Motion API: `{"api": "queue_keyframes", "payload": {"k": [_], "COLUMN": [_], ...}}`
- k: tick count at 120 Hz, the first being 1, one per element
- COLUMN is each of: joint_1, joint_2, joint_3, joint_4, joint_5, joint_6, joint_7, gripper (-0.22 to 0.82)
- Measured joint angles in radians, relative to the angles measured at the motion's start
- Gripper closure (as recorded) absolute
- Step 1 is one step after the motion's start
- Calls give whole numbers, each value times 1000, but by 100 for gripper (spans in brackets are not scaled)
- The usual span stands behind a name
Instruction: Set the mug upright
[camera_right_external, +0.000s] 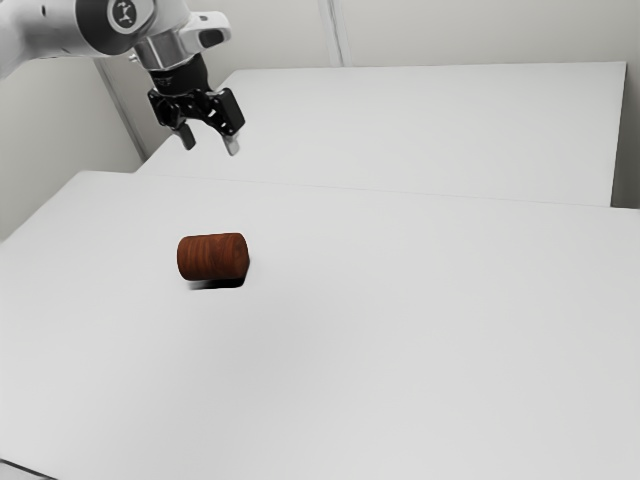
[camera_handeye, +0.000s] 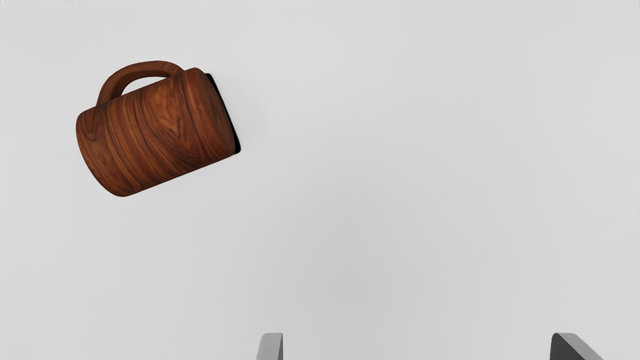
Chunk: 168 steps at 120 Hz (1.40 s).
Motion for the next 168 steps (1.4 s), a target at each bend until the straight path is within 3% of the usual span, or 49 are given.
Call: {"api": "queue_keyframes", "payload": {"k": [63,94,137,168], "joint_1": [-2,229,426,509], "joint_2": [42,99,205,271], "joint_3": [-3,-4,-2,0], "joint_4": [56,118,142,134], "joint_5": [-10,-21,-148,-234], "joint_6": [-16,-42,-51,-43], "joint_7": [16,32,139,219], "gripper": [2,2,2,2]}}
